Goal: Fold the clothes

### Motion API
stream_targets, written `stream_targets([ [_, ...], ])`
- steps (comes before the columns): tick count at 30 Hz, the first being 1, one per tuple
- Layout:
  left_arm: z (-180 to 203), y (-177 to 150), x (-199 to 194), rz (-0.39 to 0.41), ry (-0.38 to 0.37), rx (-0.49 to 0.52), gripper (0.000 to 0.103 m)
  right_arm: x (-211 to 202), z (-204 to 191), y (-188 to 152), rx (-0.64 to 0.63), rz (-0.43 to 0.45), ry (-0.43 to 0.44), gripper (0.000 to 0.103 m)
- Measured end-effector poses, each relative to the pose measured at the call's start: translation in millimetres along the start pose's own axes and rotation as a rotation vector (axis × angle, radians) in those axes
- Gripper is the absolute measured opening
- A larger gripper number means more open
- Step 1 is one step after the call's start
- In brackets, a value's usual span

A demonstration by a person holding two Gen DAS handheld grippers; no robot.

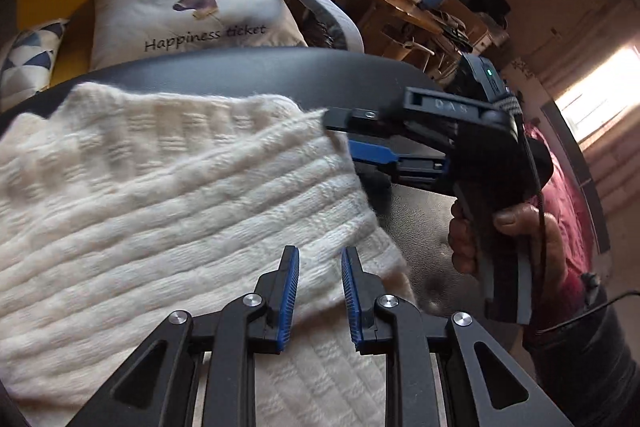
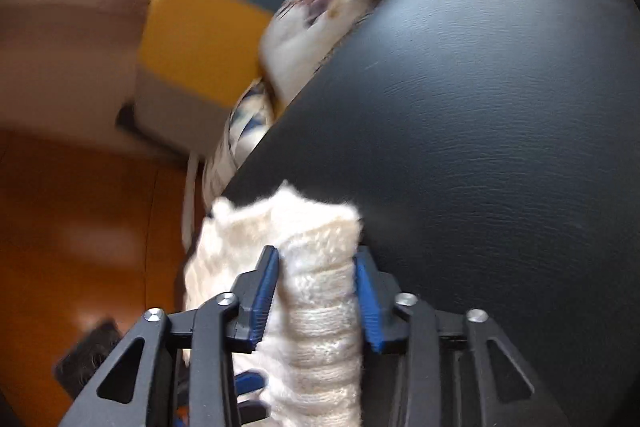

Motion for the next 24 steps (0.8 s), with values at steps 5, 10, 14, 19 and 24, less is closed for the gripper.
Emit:
stream_targets([
  [5,-8.0,-9.0,31.6,-0.062,-0.002,-0.028,0.023,-32.2,-35.8,-16.2,-0.252,0.161,-0.11,0.012],
  [10,-14.8,-5.1,36.8,-0.077,-0.05,-0.096,0.023,-4.8,-16.5,-19.7,-0.427,0.199,-0.422,0.012],
  [14,-13.5,-1.1,31.3,-0.073,-0.042,-0.117,0.023,-2.6,-15.5,-14.3,-0.386,0.207,-0.398,0.015],
  [19,-12.1,4.4,11.9,-0.015,-0.036,-0.132,0.023,-34.3,-24.1,-6.3,-0.27,0.226,-0.234,0.025],
  [24,-18.2,13.5,2.3,0.021,-0.037,-0.141,0.023,-52.1,-48.1,-55.0,-0.418,0.098,-0.176,0.027],
])
Point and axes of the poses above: each gripper's, at about its wrist camera, not at the fingertips, and x roughly the way its jaws point, z to its right, y to its top, the point moved 8 cm from there along x, roughly the way its jaws point, and after that the axes turned 12 degrees about x, right-handed, at the moved point
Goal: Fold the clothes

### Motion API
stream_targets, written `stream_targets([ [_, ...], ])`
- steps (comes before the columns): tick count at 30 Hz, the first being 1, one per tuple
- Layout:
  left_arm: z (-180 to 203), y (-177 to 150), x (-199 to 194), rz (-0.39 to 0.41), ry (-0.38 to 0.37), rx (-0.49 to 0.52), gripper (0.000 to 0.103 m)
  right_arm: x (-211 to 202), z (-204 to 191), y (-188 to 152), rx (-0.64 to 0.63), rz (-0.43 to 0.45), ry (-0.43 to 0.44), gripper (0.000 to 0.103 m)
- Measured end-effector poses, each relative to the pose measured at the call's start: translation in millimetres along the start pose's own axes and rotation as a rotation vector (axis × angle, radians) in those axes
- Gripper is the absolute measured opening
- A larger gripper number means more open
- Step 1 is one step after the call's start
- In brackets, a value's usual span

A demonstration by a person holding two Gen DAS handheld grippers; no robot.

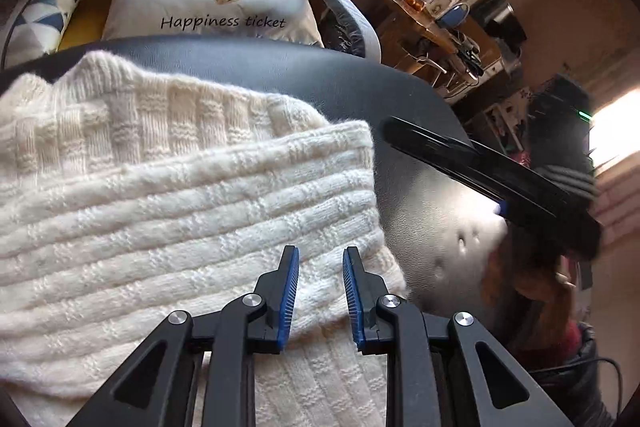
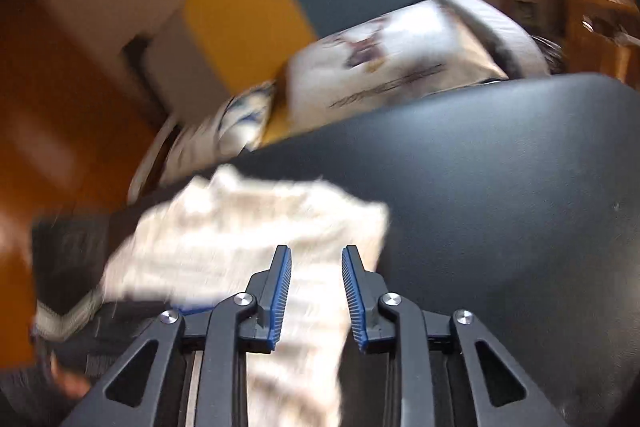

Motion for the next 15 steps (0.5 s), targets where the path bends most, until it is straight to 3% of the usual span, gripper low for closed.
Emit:
stream_targets([
  [4,-4.0,16.0,1.7,0.012,-0.001,0.001,0.023,3.0,-19.5,-51.4,-0.177,-0.116,-0.033,0.027],
  [7,-2.8,32.4,7.6,0.001,-0.038,0.005,0.023,17.8,-18.3,-70.3,-0.233,-0.154,-0.065,0.027],
  [9,1.5,42.2,12.4,-0.016,-0.076,0.014,0.023,27.7,-8.9,-75.6,-0.246,-0.177,-0.124,0.024],
  [12,11.3,52.2,23.7,-0.064,-0.121,0.043,0.023,31.1,0.2,-80.1,-0.2,-0.178,-0.1,0.024],
  [15,15.0,53.8,50.7,-0.15,-0.073,0.088,0.023,28.1,8.8,-84.4,-0.15,-0.156,-0.059,0.023],
])
Point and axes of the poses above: each gripper's, at about its wrist camera, not at the fingertips, and x roughly the way its jaws point, z to its right, y to its top, the point moved 8 cm from there along x, roughly the way its jaws point, and after that the axes turned 12 degrees about x, right-handed, at the moved point
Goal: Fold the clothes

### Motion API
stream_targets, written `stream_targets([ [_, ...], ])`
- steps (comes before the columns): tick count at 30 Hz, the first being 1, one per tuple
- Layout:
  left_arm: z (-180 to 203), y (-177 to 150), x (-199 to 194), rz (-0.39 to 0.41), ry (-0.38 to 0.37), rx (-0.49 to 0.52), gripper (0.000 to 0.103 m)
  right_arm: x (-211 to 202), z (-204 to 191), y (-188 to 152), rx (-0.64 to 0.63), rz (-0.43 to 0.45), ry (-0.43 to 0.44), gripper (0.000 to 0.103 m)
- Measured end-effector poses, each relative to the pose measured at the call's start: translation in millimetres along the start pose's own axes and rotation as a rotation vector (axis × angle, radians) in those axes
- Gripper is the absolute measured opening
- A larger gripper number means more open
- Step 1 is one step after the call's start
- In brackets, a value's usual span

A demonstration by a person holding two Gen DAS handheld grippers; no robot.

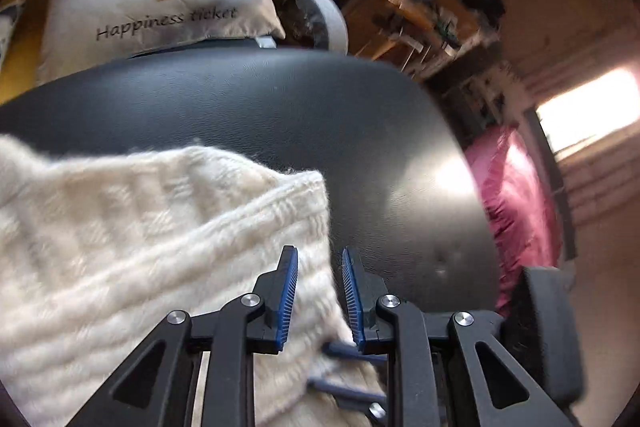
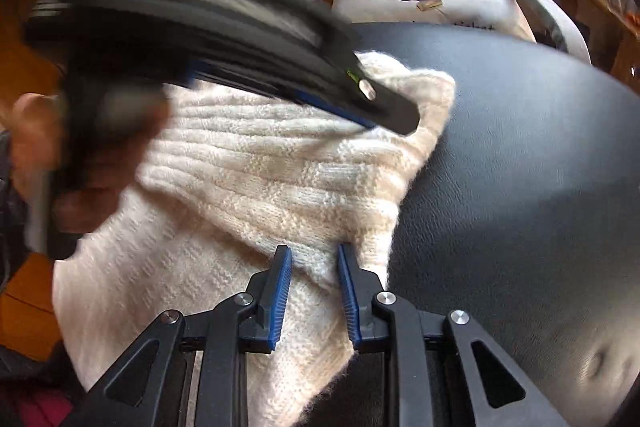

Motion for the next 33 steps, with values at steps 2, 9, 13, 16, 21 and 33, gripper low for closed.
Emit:
stream_targets([
  [2,-8.9,2.2,16.8,-0.036,0.061,-0.004,0.016,-0.6,3.8,-2.8,0.014,0.014,0.008,0.019],
  [9,-24.4,-0.7,2.0,0.046,0.0,-0.137,0.014,-2.3,3.7,-5.6,0.024,0.006,-0.001,0.019],
  [13,-29.8,-12.9,-48.0,0.147,-0.028,-0.163,0.015,-16.3,1.6,1.6,0.062,0.014,0.007,0.021],
  [16,-47.2,-33.3,-92.9,0.199,0.031,-0.146,0.016,-32.7,-12.3,23.8,0.049,0.101,-0.016,0.022],
  [21,-87.0,-94.4,-135.6,0.212,0.193,-0.142,0.016,-16.9,-35.8,58.8,0.025,0.144,-0.086,0.024],
  [33,-162.5,-162.3,-156.5,0.286,0.152,-0.439,0.015,16.1,-29.2,45.2,0.058,0.064,-0.279,0.024],
])
Point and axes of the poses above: each gripper's, at about its wrist camera, not at the fingertips, and x roughly the way its jaws point, z to its right, y to its top, the point moved 8 cm from there along x, roughly the way its jaws point, and after that the axes turned 12 degrees about x, right-handed, at the moved point
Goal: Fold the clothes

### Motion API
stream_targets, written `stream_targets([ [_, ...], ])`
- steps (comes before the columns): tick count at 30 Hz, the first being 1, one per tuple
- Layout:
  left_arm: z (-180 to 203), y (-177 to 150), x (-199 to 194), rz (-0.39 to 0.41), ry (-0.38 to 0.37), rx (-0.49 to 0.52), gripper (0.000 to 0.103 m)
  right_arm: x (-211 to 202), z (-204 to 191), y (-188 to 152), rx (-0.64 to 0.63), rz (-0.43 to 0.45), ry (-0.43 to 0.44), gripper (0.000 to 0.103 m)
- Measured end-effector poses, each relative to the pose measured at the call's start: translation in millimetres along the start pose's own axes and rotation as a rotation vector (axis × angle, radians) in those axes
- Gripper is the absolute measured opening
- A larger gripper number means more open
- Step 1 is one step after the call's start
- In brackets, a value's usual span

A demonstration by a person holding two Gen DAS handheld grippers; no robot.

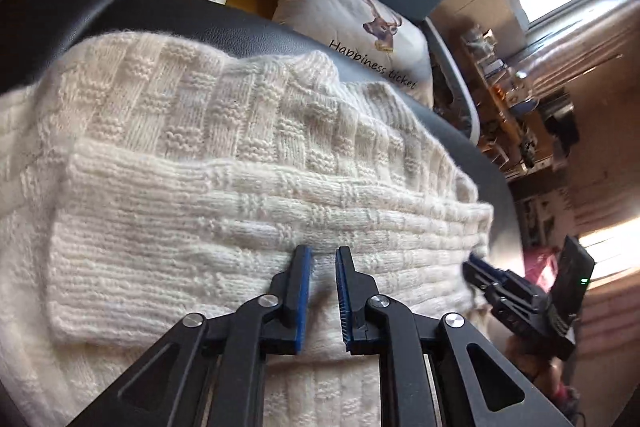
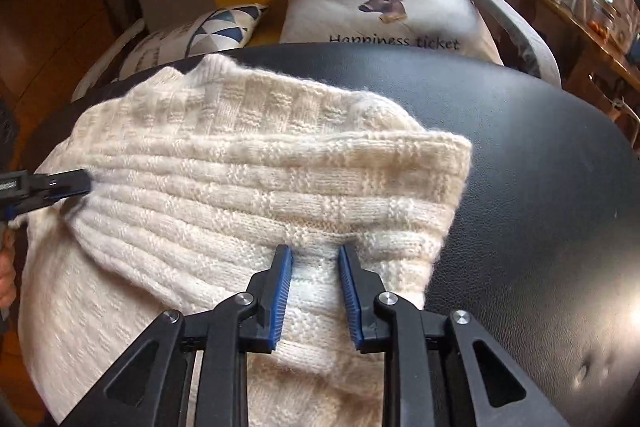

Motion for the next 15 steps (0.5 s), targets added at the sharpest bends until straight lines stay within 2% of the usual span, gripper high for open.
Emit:
stream_targets([
  [1,-0.7,0.2,-9.8,0.022,-0.016,-0.016,0.015,-5.5,-5.0,3.8,0.003,0.023,-0.01,0.024],
  [3,-2.3,0.5,-29.6,0.067,-0.047,-0.048,0.016,-16.8,-27.6,10.2,-0.013,0.072,0.039,0.024],
  [7,-32.1,3.2,-81.8,0.161,-0.039,-0.104,0.017,-19.1,-92.4,13.7,-0.069,0.073,0.143,0.024],
  [11,-71.3,1.2,-91.7,0.148,0.027,-0.194,0.017,-9.7,-153.8,0.7,-0.121,0.033,0.232,0.024],
  [15,-106.9,-17.7,-99.9,0.159,0.02,-0.32,0.017,13.2,-198.3,-18.7,-0.201,-0.028,0.23,0.024],
])
Point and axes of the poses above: each gripper's, at about its wrist camera, not at the fingertips, and x roughly the way its jaws point, z to its right, y to its top, the point moved 8 cm from there along x, roughly the way its jaws point, and after that the axes turned 12 degrees about x, right-handed, at the moved point
